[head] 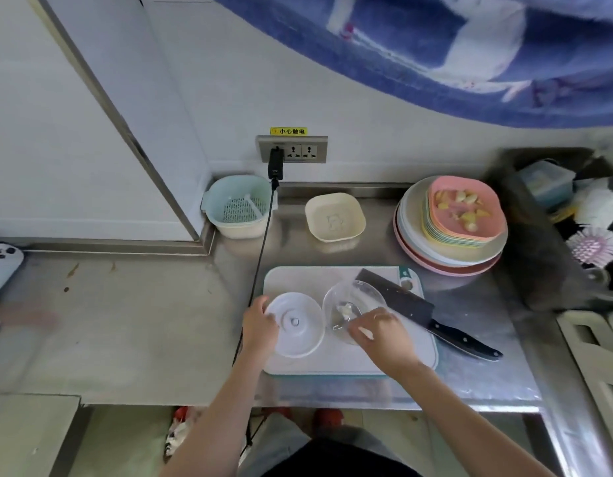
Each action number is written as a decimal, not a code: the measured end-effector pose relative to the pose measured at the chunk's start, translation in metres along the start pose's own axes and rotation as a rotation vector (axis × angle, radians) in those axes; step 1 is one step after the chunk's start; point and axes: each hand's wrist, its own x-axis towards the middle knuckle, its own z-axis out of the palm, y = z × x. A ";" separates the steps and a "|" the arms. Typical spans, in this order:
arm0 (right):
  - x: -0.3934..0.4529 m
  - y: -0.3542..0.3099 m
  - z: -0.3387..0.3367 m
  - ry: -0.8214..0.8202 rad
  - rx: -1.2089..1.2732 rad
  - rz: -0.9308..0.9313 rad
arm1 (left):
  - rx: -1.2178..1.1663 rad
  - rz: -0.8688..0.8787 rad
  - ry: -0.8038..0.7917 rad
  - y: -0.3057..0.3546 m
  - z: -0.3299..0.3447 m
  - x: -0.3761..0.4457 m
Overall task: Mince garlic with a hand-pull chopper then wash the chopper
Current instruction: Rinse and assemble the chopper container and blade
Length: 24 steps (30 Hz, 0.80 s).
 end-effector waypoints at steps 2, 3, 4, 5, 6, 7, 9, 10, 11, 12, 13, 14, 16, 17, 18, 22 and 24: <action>0.008 -0.001 -0.002 0.082 0.055 0.048 | 0.088 0.062 0.025 0.000 0.001 -0.002; 0.013 -0.003 -0.003 0.058 0.063 0.061 | 0.137 0.103 0.040 0.000 0.002 -0.004; 0.017 -0.006 -0.004 0.001 0.061 0.065 | 0.186 0.170 0.069 -0.001 0.005 -0.005; 0.022 -0.007 -0.003 -0.053 0.059 0.063 | 0.246 0.254 0.102 0.001 0.008 -0.008; 0.028 -0.010 -0.002 -0.093 0.064 0.069 | 0.285 0.322 0.121 0.003 0.013 -0.010; 0.033 -0.011 0.000 -0.110 0.071 0.070 | 0.306 0.359 0.108 0.008 0.018 -0.014; 0.040 -0.014 0.003 -0.130 0.060 0.068 | 0.304 0.337 -0.001 0.020 0.028 -0.022; 0.042 -0.015 0.003 -0.121 0.060 0.068 | 0.296 0.286 -0.073 0.025 0.033 -0.025; 0.043 -0.014 0.003 -0.087 0.078 0.073 | 0.287 0.234 -0.130 0.030 0.038 -0.029; 0.043 -0.012 0.000 -0.033 0.117 0.094 | 0.274 0.197 -0.167 0.032 0.043 -0.030; 0.042 -0.009 -0.003 0.045 0.174 0.124 | 0.269 0.173 -0.194 0.034 0.045 -0.031; 0.039 -0.005 -0.007 0.131 0.245 0.161 | 0.267 0.153 -0.219 0.034 0.048 -0.031; 0.032 0.003 -0.017 0.233 0.404 0.224 | 0.267 0.116 -0.281 0.035 0.049 -0.032; 0.029 0.007 -0.021 0.265 0.472 0.245 | 0.265 0.109 -0.308 0.037 0.049 -0.031; 0.026 0.011 -0.025 0.302 0.534 0.264 | 0.261 0.105 -0.328 0.038 0.050 -0.029; 0.016 0.025 -0.038 0.517 0.769 0.361 | 0.189 0.165 -0.288 0.042 0.050 -0.026; 0.010 0.034 -0.041 0.566 0.786 0.389 | 0.191 0.239 -0.196 0.043 0.048 -0.027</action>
